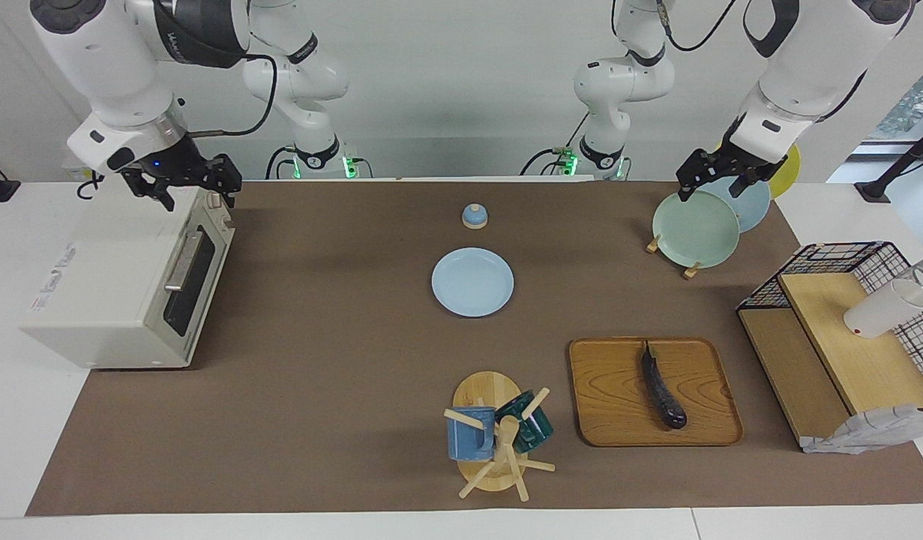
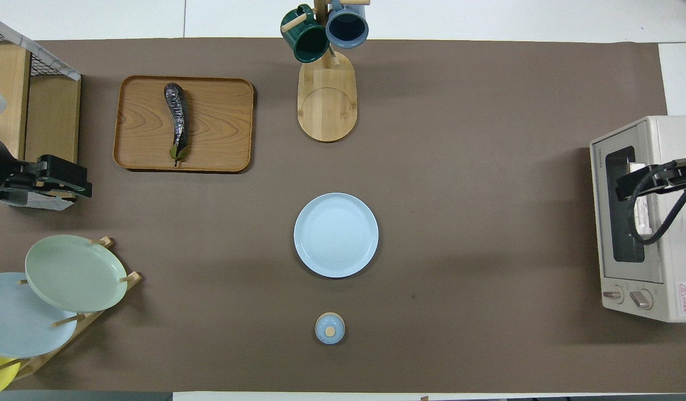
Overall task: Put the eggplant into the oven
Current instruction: 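Move the left gripper toward the eggplant on the wooden tray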
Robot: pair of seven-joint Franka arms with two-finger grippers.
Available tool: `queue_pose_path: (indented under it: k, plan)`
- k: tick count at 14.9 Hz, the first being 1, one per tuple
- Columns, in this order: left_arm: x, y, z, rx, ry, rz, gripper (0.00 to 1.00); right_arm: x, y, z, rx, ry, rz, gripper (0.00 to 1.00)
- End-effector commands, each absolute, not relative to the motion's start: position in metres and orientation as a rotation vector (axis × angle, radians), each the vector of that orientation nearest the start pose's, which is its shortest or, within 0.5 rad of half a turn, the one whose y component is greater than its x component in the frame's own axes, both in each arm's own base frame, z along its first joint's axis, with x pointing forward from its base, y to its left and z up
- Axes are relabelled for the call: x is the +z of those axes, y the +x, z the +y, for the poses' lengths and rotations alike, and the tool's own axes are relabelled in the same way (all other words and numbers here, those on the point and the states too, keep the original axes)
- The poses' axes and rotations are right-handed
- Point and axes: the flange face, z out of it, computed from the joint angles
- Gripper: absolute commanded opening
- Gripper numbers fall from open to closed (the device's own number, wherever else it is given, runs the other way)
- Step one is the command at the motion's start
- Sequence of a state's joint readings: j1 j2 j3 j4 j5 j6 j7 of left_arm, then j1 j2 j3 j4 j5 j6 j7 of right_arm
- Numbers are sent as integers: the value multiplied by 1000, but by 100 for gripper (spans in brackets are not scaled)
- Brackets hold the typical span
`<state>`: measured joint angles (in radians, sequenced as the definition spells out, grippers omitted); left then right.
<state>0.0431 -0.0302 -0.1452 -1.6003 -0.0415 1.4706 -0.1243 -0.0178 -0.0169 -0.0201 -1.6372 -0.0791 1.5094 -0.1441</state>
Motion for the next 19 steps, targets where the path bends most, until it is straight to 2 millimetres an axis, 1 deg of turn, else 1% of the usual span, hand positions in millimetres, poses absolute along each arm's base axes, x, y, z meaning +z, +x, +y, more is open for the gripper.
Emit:
queue_pose_path:
  k: [1,6,8,12,14,16,17,18,19]
  plan:
    - [621,529,-60,144,-3178,22,100,598,535,-29,185,-3176,-141,100]
    - [623,528,-60,140,-3177,50,100,598,535,-29,185,-3176,-141,100]
    - [622,527,-66,138,-3176,64,100,598,535,-29,185,-3175,-141,100]
    - [622,527,-67,129,-3176,39,100,598,535,-30,185,-3175,-139,100]
    - [621,536,-68,19,-3188,13,100,598,535,-29,185,-3176,-141,100]
    - [612,543,-65,13,-3190,7,100,598,535,-29,185,-3176,-141,100]
    - [606,550,-64,7,-3196,0,100,598,535,-29,185,-3175,-141,100]
    - [595,560,-64,13,-3209,-5,100,598,535,-30,185,-3175,-139,100]
    - [589,568,-64,1,-3212,-5,100,598,535,-29,185,-3175,-141,100]
